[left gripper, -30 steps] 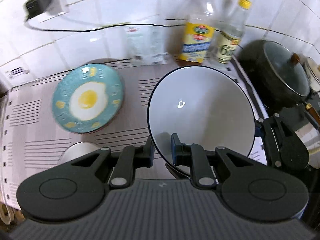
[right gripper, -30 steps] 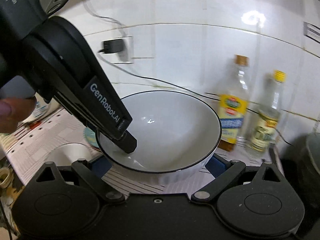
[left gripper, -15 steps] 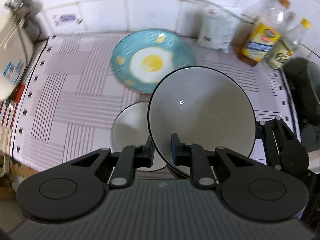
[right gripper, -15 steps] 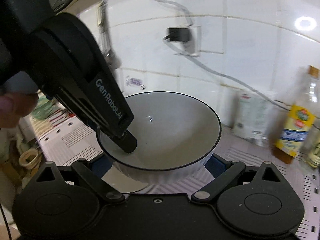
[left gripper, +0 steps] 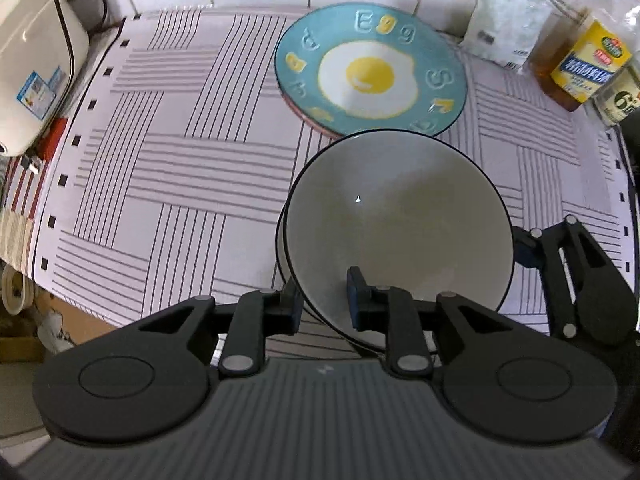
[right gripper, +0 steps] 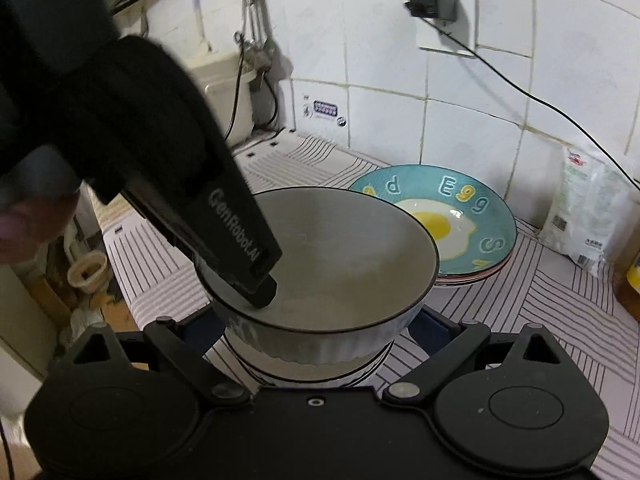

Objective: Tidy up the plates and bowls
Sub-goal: 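Lower the held white bowl into the nested bowls and open the left gripper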

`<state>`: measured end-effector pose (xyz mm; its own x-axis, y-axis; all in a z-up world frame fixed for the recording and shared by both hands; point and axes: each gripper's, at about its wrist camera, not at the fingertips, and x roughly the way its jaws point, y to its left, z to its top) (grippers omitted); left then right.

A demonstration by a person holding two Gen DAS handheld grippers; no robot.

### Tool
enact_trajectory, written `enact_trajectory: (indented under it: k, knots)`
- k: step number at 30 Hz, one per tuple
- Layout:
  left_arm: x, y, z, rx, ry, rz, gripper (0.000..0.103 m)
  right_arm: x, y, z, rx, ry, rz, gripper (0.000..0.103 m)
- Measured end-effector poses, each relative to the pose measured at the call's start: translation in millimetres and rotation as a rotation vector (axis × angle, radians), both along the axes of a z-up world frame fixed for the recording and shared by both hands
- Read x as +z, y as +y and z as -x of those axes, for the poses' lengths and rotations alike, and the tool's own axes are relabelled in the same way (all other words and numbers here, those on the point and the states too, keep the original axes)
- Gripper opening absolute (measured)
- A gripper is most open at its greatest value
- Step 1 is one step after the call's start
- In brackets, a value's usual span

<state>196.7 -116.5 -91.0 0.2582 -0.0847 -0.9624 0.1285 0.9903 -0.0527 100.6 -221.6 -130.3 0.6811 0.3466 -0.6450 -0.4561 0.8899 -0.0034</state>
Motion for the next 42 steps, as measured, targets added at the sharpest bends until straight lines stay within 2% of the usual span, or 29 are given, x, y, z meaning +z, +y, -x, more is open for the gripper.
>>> enact_trajectory:
  k: [7, 14, 22, 28, 35, 40, 42]
  knots:
    - [-6.1, -6.5, -7.0, -0.02, 0.021, -0.038, 0.021, -4.1, 5.1, -4.0, 0.025, -0.001, 0.079, 0.099]
    - [-8.2, -12.6, -10.7, -0.037, 0.036, -0.066, 0.023, -5.8, 2.7, -9.6, 0.025, 0.018, 0.09, 0.099]
    - [-6.0, -22.0, -9.0, -0.073, 0.037, -0.139, 0.025, -4.9, 4.3, -12.1, 0.005, 0.038, 0.082, 0.099]
    - [-12.6, -27.3, -7.9, -0.092, 0.024, -0.232, 0.027, -8.0, -1.0, -9.5, 0.005, 0.075, 0.016, 0.099]
    - [-20.6, -17.8, -4.9, -0.045, 0.021, -0.185, 0.029, -13.2, 1.5, -4.0, 0.015, 0.062, 0.035, 0.099]
    - [-11.5, -7.2, 0.5, 0.007, 0.01, -0.1, 0.034, -10.8, -2.2, 1.1, -0.016, 0.076, 0.039, 0.099]
    - [-5.4, -2.4, 3.8, 0.025, -0.005, -0.063, 0.04, -9.6, -6.0, 6.2, -0.019, 0.072, 0.028, 0.099]
